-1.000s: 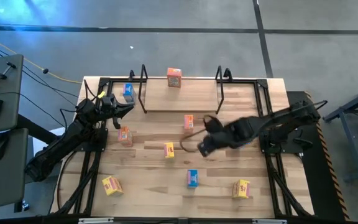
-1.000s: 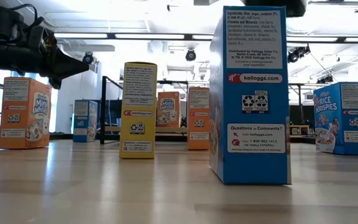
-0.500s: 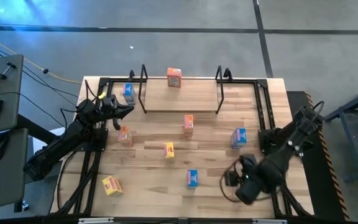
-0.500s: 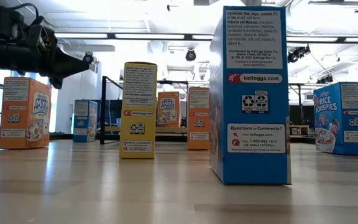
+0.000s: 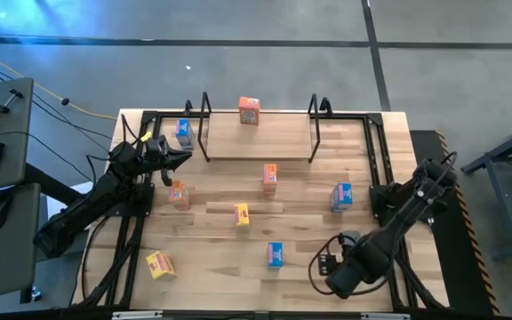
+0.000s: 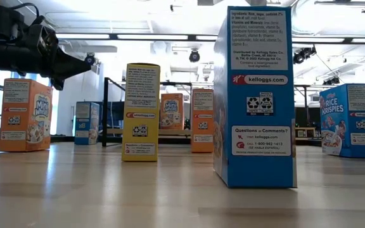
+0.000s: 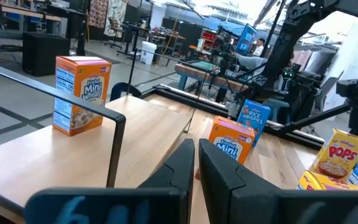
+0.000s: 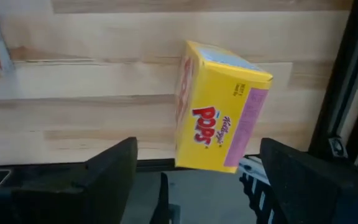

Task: Stack cereal on shelf
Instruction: Put the bottom right yellow cereal box on the shelf

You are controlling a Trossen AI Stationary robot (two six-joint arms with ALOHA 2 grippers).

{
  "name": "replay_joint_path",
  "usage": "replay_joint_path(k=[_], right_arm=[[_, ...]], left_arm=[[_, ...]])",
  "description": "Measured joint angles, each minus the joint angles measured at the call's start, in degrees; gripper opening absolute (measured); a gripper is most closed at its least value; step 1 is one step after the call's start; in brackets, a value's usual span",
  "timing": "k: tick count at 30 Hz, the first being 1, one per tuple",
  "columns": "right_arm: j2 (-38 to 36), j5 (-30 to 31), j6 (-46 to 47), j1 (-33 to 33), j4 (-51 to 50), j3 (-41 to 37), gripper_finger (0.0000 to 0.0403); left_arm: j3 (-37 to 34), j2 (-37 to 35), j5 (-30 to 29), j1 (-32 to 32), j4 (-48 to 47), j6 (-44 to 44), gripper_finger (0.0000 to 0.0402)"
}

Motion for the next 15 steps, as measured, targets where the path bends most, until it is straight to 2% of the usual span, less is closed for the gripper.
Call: replay_joint_path(k=[6,15], right_arm=[[2.6,-2.2,0.7,0.0,-1.4,0.0,0.0319],[4.5,-1.4,0.9,-0.5,-2.6,0.0,0.0318]], left_arm=[[0.0,0.0,0.0,0.0,0.0,-0.1,0.0016],[0.0,0.0,0.0,0.0,0.0,-1.0,0.0016]])
